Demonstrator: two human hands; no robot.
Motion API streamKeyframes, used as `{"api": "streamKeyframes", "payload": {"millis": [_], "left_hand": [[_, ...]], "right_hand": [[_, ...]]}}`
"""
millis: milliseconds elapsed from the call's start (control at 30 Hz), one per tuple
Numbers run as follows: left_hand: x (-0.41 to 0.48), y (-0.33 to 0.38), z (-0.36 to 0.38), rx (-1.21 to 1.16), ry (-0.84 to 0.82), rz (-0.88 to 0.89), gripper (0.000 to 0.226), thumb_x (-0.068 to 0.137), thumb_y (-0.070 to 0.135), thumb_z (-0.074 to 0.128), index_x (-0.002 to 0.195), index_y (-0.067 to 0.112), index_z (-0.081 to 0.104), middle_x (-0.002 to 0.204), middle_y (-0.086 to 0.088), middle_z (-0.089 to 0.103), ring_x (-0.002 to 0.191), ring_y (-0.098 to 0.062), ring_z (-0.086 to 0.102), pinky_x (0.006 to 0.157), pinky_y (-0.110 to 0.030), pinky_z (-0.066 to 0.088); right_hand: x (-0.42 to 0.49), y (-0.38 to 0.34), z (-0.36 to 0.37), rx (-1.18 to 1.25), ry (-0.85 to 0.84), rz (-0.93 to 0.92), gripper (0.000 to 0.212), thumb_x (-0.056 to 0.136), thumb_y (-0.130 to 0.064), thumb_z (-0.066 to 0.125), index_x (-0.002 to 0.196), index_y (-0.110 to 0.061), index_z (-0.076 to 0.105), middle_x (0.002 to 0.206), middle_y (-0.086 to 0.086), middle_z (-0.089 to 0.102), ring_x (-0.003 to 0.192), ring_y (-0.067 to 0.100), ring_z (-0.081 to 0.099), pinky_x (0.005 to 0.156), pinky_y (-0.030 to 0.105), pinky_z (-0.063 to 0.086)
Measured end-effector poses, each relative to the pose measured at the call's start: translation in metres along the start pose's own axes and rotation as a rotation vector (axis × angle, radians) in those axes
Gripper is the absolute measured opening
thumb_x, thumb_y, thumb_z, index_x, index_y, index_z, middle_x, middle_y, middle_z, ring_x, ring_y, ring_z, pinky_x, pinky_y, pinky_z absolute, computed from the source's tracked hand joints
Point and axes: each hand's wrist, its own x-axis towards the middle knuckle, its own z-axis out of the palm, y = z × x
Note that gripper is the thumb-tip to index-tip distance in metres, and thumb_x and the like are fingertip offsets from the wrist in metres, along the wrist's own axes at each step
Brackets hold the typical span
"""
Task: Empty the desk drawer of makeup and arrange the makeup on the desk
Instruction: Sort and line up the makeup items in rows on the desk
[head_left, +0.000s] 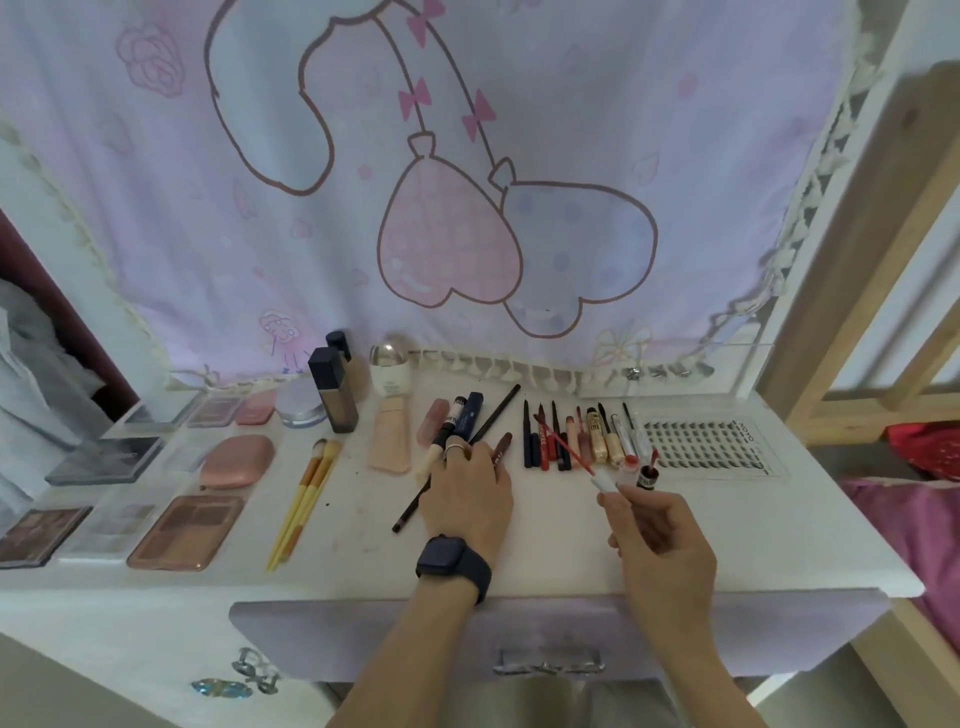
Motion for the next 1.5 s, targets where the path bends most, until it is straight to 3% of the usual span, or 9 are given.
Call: {"api": "streamKeyframes", "payload": {"millis": [67,167,333,500,633,800,1000,1100,1500], "left_hand": [[0.005,0.003,0.006,0.043,0.005,0.001,0.029,0.100,0.043,0.045,0.117,0.025,0.060,0.123,0.002,0.057,0.110,-0.020,0.054,0.066,-0.032,0.041],[0.014,0.005,0.011,0.045,0.001,0.005,0.030,0.099,0.049,0.046,0.114,0.027,0.061,0.113,0.005,0.062,0.097,-0.017,0.059,0.064,-0.030,0.034],[0.019,0.001,0.009,-0.019,-0.018,0.011,0.045,0.094,0.065,0.043,0.120,0.030,0.056,0.110,0.009,0.062,0.097,-0.016,0.061,0.067,-0.030,0.042],[0.000,-0.017,0.007,-0.061,0.034,0.160,0.033,0.091,0.045,0.046,0.121,0.038,0.057,0.095,0.011,0.058,0.098,-0.014,0.054,0.059,-0.028,0.042],[0.000,-0.031,0.008,-0.050,-0.029,0.222,0.034,0.098,0.044,0.044,0.130,0.042,0.057,0.108,0.014,0.058,0.110,-0.010,0.051,0.063,-0.027,0.048],[0.004,-0.034,0.008,-0.107,-0.028,0.209,0.034,0.100,0.041,0.045,0.132,0.038,0.060,0.115,0.012,0.058,0.107,-0.009,0.053,0.064,-0.024,0.043],[0.003,-0.038,0.009,-0.152,-0.028,0.185,0.034,0.100,0.039,0.046,0.131,0.035,0.061,0.117,0.011,0.058,0.108,-0.010,0.054,0.064,-0.024,0.038],[0.003,-0.038,0.008,-0.154,-0.035,0.190,0.034,0.101,0.040,0.044,0.132,0.036,0.059,0.116,0.011,0.057,0.108,-0.010,0.053,0.066,-0.023,0.039],[0.004,-0.040,0.005,-0.208,-0.052,0.209,0.035,0.103,0.040,0.043,0.133,0.035,0.058,0.119,0.010,0.056,0.106,-0.009,0.055,0.070,-0.024,0.045]], "right_hand": [[0.000,0.000,0.000,-0.013,0.001,0.001,0.012,0.081,-0.043,0.076,0.093,-0.041,0.071,0.082,-0.006,0.075,0.070,0.011,0.069,0.064,0.017,0.056],[0.000,0.002,-0.001,-0.039,0.005,-0.003,0.013,0.080,-0.044,0.077,0.091,-0.042,0.071,0.078,-0.006,0.073,0.066,0.012,0.068,0.063,0.018,0.056],[0.000,0.002,-0.001,-0.078,0.012,-0.022,0.014,0.078,-0.046,0.076,0.090,-0.045,0.069,0.076,-0.009,0.073,0.065,0.010,0.068,0.063,0.018,0.055],[-0.003,0.002,0.005,-0.219,-0.026,-0.055,0.012,0.085,-0.039,0.076,0.088,-0.045,0.066,0.075,-0.015,0.071,0.068,0.007,0.067,0.059,0.012,0.050],[-0.005,0.003,0.010,-0.317,-0.055,-0.061,0.017,0.088,-0.027,0.077,0.087,-0.037,0.064,0.074,-0.021,0.069,0.070,0.002,0.065,0.061,0.006,0.046],[-0.006,-0.001,0.020,-0.442,-0.089,-0.067,0.022,0.088,-0.025,0.077,0.080,-0.035,0.059,0.075,-0.022,0.066,0.070,0.003,0.062,0.063,0.005,0.044],[0.002,-0.005,0.046,-0.664,-0.132,-0.158,0.024,0.088,-0.029,0.075,0.074,-0.030,0.057,0.058,-0.013,0.060,0.063,0.004,0.061,0.057,0.012,0.041],[0.011,-0.006,0.063,-0.739,-0.132,-0.202,0.022,0.089,-0.029,0.074,0.075,-0.025,0.058,0.060,-0.015,0.060,0.059,0.001,0.058,0.060,0.011,0.037],[0.019,0.003,0.096,-0.916,-0.156,-0.250,0.028,0.091,-0.028,0.072,0.068,-0.017,0.061,0.061,-0.007,0.056,0.058,0.013,0.050,0.054,0.024,0.035]]}}
